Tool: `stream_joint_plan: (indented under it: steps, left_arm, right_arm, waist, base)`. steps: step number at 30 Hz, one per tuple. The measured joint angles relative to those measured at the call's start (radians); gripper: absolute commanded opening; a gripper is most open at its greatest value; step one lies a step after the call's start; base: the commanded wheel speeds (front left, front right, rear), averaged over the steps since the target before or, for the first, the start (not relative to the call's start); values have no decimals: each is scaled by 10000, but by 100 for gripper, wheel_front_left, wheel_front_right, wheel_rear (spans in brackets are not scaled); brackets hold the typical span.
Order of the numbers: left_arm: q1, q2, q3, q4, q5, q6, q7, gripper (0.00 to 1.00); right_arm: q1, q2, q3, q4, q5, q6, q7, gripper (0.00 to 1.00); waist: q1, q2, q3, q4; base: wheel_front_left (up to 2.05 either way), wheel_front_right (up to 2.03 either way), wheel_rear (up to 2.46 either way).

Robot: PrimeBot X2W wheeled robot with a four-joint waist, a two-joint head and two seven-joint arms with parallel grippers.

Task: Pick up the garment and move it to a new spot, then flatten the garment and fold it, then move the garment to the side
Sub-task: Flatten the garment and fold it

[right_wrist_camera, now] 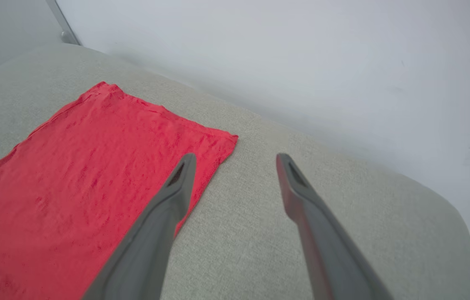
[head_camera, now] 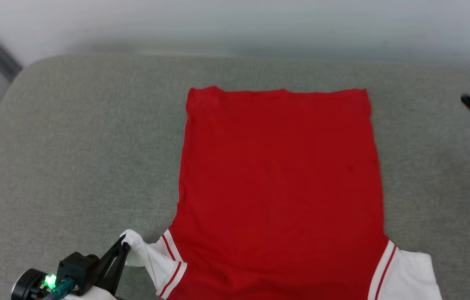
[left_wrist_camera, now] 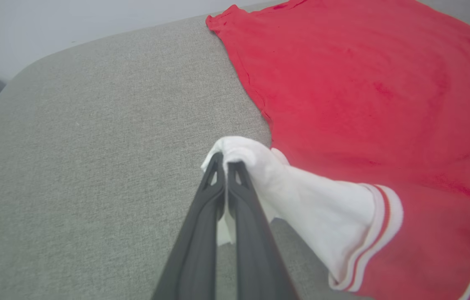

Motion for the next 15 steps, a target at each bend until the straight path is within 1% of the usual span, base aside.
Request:
stream_joint_plan:
  steps: [2, 5, 8, 11, 13, 15]
  left_arm:
    - [-106, -81, 121, -113, 184, -12, 0, 0]
    - [-381, -259, 178, -215, 533, -123, 0, 0]
    - [-717, -499, 272, -249, 794, -267, 0, 0]
    - [-1014, -738, 345, -272, 1089, -399, 0, 0]
    - [-1194, -924, 433, -295, 1241, -468, 0, 0]
    - [-1343, -1116, 508, -307, 1390, -556, 0, 0]
  right_arm:
    - [-938, 514, -155, 222, -368, 0, 1151, 100]
    - [-2251, 1336, -270, 951, -648, 0, 2989, 100]
    - [-3466, 1906, -134, 1778, -1087, 0, 5195, 100]
    - [-4442, 2318, 105, 2489, -1868, 0, 7026, 100]
    - [-4973, 2543, 121, 2911, -2217, 0, 8040, 100]
    - [-5358, 2792, -25, 3319, -2581, 0, 8575, 100]
  waist:
    - [0, 0, 340, 101]
    - [1, 0, 878, 296]
    - [1, 0, 1418, 551]
    - [2, 0, 1946, 825]
    - [2, -1, 2289, 1010]
    - [2, -1, 2631, 1192]
  base:
    - [0, 0, 0]
    - [0, 0, 0]
    - [0, 0, 0]
    - [0, 0, 0]
    - [0, 0, 0]
    - [0, 0, 0]
